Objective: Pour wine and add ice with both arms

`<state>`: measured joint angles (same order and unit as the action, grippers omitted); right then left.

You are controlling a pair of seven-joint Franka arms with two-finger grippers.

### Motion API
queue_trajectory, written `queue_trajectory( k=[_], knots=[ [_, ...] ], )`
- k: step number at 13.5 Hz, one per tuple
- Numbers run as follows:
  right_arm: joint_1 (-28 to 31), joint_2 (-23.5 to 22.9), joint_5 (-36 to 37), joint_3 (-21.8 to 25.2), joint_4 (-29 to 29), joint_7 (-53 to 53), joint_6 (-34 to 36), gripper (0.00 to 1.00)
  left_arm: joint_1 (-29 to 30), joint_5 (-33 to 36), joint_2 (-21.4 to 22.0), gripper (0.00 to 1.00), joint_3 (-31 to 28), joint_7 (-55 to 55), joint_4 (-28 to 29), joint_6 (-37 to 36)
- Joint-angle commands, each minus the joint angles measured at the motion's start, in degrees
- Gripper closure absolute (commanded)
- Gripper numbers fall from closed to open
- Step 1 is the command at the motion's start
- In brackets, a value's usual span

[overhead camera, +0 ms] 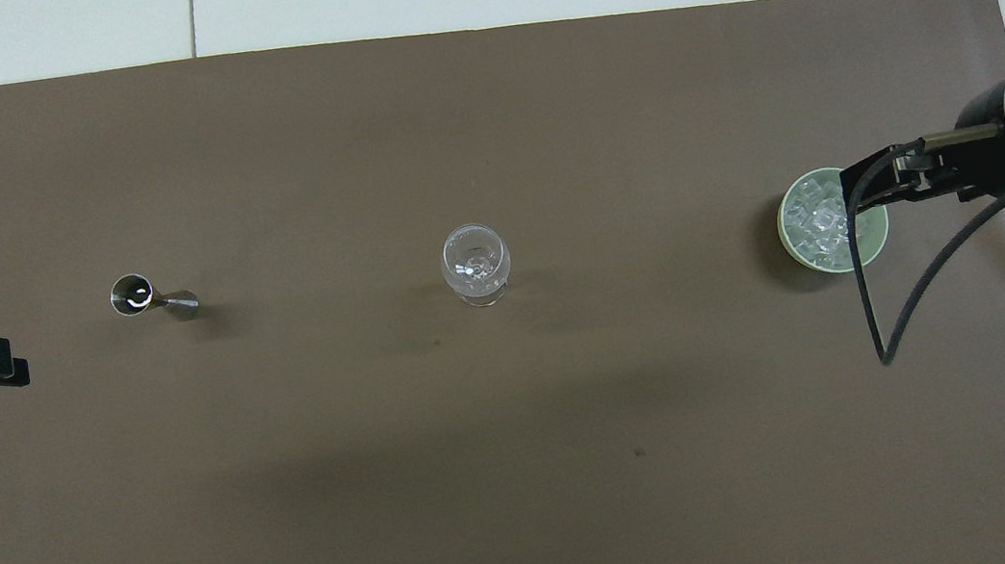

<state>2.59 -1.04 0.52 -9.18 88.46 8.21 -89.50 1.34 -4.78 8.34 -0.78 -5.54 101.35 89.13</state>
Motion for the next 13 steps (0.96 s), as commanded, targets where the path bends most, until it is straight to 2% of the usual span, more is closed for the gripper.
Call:
queue_trajectory(
  k=[1, 9, 13],
  knots=[
    [0.66, 1.39, -1.31, -0.14, 1.46, -1.36, -0.24, 0.0, 2.78, -1.37, 1.16, 0.0, 0.25, -4.63, 2.97, 0.96],
    [0.66, 1.39, -1.31, -0.14, 1.54, -1.36, -0.24, 0.0, 9.64, -6.55, -0.51, 0.0, 0.25, -20.98, 7.1, 1.05],
    [0.66, 1.39, -1.31, -0.14, 1.54, -1.36, -0.24, 0.0, 13.59, -13.83, -4.29, 0.0, 0.25, -31.35, 7.28, 1.57]
  ],
)
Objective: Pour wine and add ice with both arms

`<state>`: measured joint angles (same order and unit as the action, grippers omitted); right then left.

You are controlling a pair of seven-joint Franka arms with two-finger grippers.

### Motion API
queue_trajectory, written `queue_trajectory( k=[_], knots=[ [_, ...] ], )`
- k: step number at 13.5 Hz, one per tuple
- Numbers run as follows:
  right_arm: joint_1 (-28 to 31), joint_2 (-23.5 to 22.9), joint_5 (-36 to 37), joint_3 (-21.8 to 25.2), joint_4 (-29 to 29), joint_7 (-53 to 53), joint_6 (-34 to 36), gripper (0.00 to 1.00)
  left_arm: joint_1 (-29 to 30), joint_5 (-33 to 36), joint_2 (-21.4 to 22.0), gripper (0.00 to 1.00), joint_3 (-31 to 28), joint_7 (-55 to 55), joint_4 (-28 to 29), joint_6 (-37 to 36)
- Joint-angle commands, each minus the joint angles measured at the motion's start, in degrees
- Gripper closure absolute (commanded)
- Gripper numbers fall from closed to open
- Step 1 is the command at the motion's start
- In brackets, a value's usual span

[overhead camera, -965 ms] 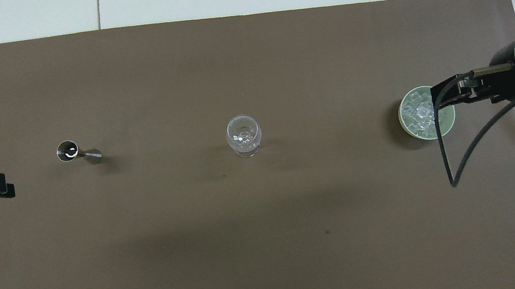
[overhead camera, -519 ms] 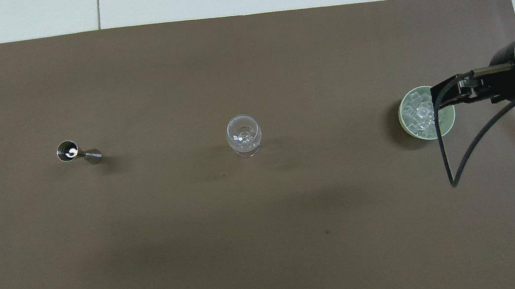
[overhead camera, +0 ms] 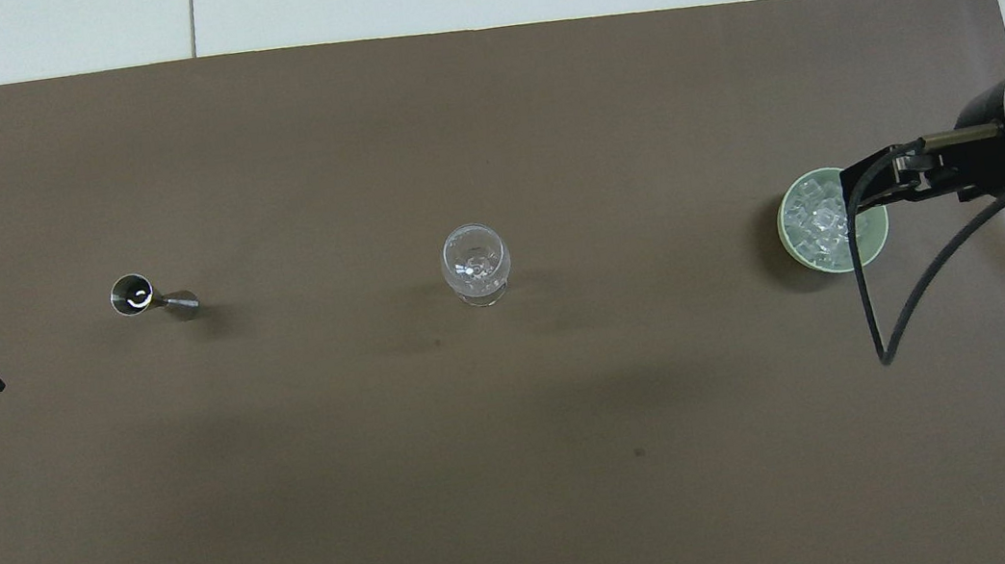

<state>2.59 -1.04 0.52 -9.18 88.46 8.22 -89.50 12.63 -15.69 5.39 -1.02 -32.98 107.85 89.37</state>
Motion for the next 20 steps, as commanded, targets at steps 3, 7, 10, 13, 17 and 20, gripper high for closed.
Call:
queue_trajectory(
  k=[3, 7, 10, 13, 17, 20],
  knots=[
    [0.66, 1.31, -1.31, -0.14, 1.45, -1.36, -0.24, 0.0, 4.24, -7.06, -3.02, 0.0, 0.49, -12.6, 2.79, 4.13],
    [0.66, 1.39, -1.31, -0.14, 1.45, -1.36, -0.15, 0.0, 6.44, -16.8, -3.72, 0.0, 0.49, -14.04, 7.8, 7.2],
    [0.66, 1.39, -1.31, -0.14, 1.54, -1.36, -0.23, 0.0, 7.49, -23.06, -3.72, 0.0, 0.49, -18.33, 11.93, 11.95],
    [0.66, 1.39, -1.31, -0.14, 1.54, -1.36, -0.24, 0.0, 8.45, -26.31, -4.51, 0.0, 0.49, -21.94, 13.35, 14.77],
    [0.66, 1.39, -1.31, -0.14, 1.54, -1.36, -0.15, 0.0, 11.0, -33.24, -8.72, 0.0, 0.49, -23.0, 13.79, 16.0],
    [0.66, 1.39, -1.31, -0.14, 1.45, -1.36, -0.24, 0.0, 11.36, -39.31, -10.75, 0.0, 0.49, -23.18, 16.15, 19.16]
  ],
)
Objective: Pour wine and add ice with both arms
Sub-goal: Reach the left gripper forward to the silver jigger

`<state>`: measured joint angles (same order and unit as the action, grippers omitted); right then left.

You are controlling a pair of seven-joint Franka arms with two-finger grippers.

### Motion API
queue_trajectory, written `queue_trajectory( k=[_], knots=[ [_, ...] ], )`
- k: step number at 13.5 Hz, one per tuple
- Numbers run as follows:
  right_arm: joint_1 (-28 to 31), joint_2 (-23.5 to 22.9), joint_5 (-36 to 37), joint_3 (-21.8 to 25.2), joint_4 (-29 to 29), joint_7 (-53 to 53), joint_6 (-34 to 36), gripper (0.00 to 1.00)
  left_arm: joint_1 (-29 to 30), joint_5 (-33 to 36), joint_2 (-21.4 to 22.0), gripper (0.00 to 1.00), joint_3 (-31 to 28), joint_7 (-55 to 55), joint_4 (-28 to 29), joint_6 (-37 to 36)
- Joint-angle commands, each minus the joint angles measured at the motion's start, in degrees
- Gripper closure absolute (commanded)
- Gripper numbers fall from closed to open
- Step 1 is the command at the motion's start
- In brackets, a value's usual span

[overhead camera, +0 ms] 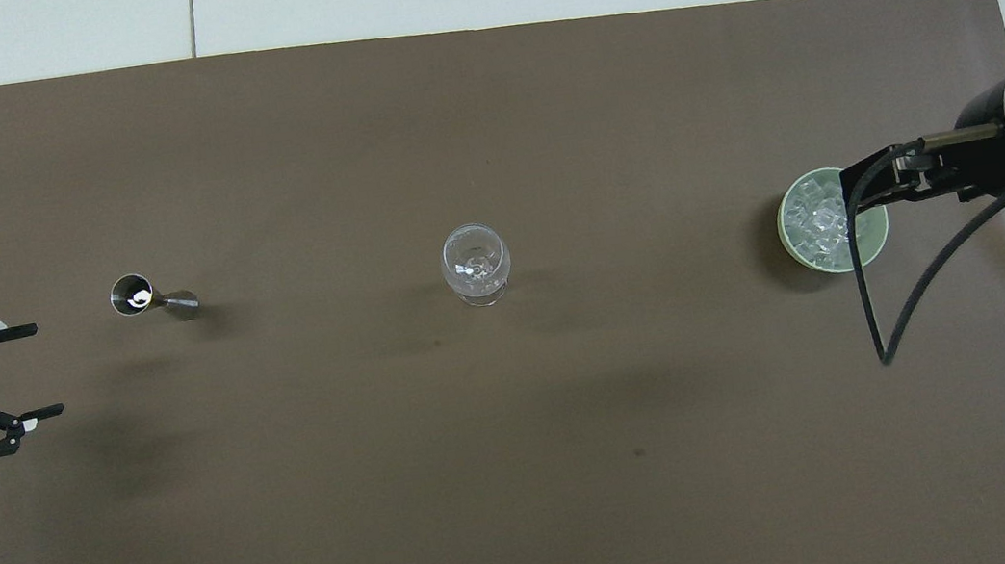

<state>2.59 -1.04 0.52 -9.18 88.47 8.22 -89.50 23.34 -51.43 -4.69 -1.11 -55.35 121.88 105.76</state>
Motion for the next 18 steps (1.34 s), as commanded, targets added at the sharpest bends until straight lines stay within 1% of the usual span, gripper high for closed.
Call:
queue_trajectory(
  k=[1, 5, 7, 10, 11, 15, 18],
  knots=[
    [0.66, 1.39, -1.31, -0.23, 1.53, -1.36, -0.24, 0.0, 0.66, -5.33, -0.67, 0.0, 0.59, -0.82, 3.35, 3.66],
    [0.66, 1.3, -1.23, -0.14, 1.53, -1.36, -0.24, 0.0, 0.66, -13.68, -1.99, 0.0, 0.59, 0.5, 6.87, 5.16],
    [0.66, 1.39, -1.22, -0.14, 1.53, -1.36, -0.24, 0.0, -0.04, -16.41, -2.17, 0.0, 0.67, 5.57, 9.06, 8.22],
    [0.66, 1.39, -1.31, -0.14, 1.53, -1.36, -0.24, 0.0, -0.83, -25.35, -3.48, 0.0, 0.76, 10.16, 11.36, 10.07],
    [0.66, 1.3, -1.22, -0.14, 1.45, -1.36, -0.24, 0.0, -2.32, -28.52, -3.57, 0.0, 0.76, 11.22, 11.62, 10.95],
    [0.66, 1.39, -1.31, -0.14, 1.53, -1.36, -0.24, 0.0, -4.87, -38.9, -5.15, 0.0, 0.67, 18.24, 13.55, 12.1],
    [0.66, 1.39, -1.31, -0.14, 1.53, -1.36, -0.24, 0.0, -6.55, -41.99, -5.94, 0.0, 0.76, 19.49, 13.65, 13.86]
  ],
)
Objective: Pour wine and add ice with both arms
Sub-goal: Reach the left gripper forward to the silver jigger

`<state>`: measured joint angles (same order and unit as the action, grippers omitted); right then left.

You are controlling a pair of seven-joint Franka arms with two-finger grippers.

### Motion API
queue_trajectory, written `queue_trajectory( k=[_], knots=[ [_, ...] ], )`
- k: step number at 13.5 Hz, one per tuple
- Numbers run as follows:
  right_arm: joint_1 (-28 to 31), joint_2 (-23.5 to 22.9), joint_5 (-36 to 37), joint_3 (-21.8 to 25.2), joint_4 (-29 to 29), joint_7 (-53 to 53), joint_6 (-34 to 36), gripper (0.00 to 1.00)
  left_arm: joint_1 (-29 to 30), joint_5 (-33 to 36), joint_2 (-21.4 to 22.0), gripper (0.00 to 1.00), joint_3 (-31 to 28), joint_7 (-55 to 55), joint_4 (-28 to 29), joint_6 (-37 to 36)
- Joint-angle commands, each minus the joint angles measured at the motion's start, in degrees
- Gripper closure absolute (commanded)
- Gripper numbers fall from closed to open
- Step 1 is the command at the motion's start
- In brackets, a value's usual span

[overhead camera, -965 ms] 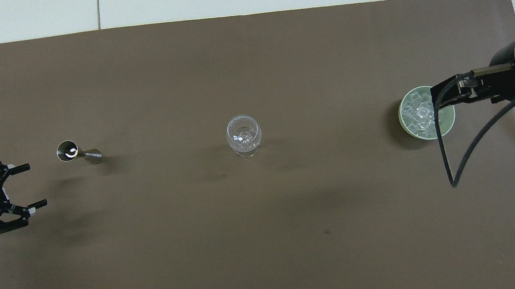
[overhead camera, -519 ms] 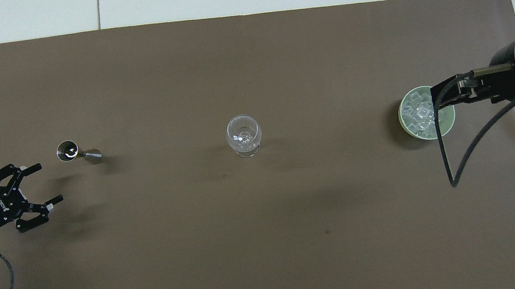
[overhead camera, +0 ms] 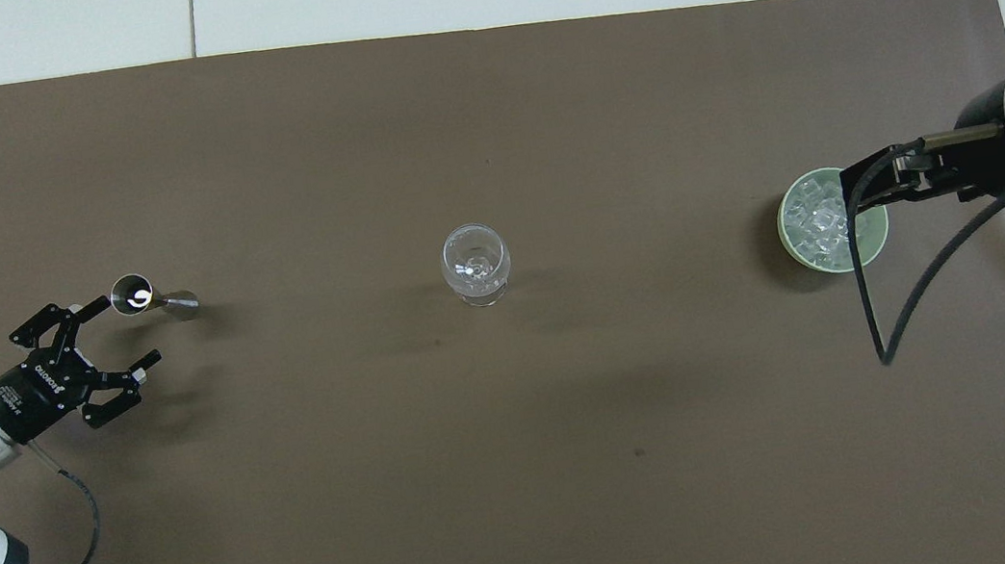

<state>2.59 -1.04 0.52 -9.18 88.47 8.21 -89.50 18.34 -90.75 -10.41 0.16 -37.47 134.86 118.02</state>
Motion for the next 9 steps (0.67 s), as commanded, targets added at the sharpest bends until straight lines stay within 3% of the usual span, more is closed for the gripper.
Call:
queue_trajectory(
  k=[1, 6, 9],
  knots=[
    [0.66, 1.3, -1.31, -0.14, 1.53, -1.36, -0.15, 0.0, -2.25, -4.5, -0.4, 0.0, -0.6, 2.13, 0.67, 1.6],
    [0.66, 1.39, -1.31, -0.14, 1.44, -1.36, -0.24, 0.0, -5.77, -13.29, -1.98, 0.0, -0.6, 6.08, 0.49, 4.41],
    [0.66, 1.39, -1.31, -0.14, 1.53, -1.36, -0.24, 0.0, -6.39, -14.8, -2.07, 0.0, -0.51, 6.09, 0.49, 5.02]
  ],
)
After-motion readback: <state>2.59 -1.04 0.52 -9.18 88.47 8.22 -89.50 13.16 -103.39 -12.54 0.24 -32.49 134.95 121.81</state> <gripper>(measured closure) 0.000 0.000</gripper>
